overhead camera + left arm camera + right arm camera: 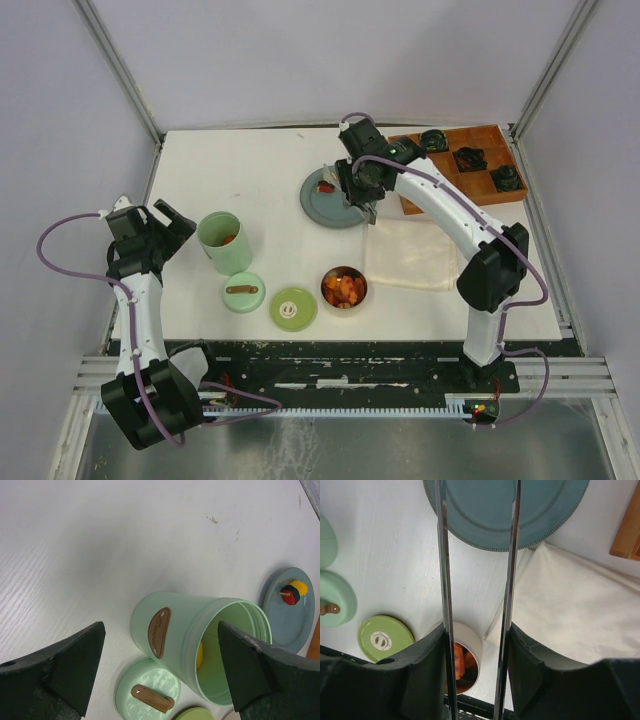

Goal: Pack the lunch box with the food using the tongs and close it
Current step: Pick up the fake food from the plate.

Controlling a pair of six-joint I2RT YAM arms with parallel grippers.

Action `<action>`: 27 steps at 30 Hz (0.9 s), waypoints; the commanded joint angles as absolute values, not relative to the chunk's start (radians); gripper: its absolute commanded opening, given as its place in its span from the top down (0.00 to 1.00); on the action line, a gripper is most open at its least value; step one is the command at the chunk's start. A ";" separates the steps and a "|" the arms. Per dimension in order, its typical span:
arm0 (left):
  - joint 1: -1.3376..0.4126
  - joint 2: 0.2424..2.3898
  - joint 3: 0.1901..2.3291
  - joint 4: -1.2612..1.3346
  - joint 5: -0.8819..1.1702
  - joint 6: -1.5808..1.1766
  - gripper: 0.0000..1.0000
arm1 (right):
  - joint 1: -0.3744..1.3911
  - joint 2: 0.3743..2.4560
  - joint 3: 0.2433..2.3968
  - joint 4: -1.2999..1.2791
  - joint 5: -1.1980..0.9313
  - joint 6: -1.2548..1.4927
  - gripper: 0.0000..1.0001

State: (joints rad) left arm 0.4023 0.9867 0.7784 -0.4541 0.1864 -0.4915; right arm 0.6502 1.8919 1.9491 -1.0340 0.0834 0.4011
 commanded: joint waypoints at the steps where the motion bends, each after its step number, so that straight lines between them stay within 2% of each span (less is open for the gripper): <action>1: 0.405 0.980 0.779 -0.416 0.199 -0.515 0.01 | 0.653 1.881 1.931 -1.033 0.081 0.402 0.47; 18: 0.406 0.991 0.779 -0.417 0.198 -0.515 0.00 | 0.569 1.915 1.870 -0.992 0.059 0.345 0.47; 27: 0.406 0.989 0.778 -0.415 0.208 -0.515 0.00 | 0.546 1.923 1.850 -0.942 -0.032 0.348 0.47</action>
State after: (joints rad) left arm 0.4023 0.9924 0.7784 -0.4541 0.1867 -0.4915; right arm 0.5442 1.9255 1.8442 -1.0069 0.0166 0.3527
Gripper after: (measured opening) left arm 0.996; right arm 0.532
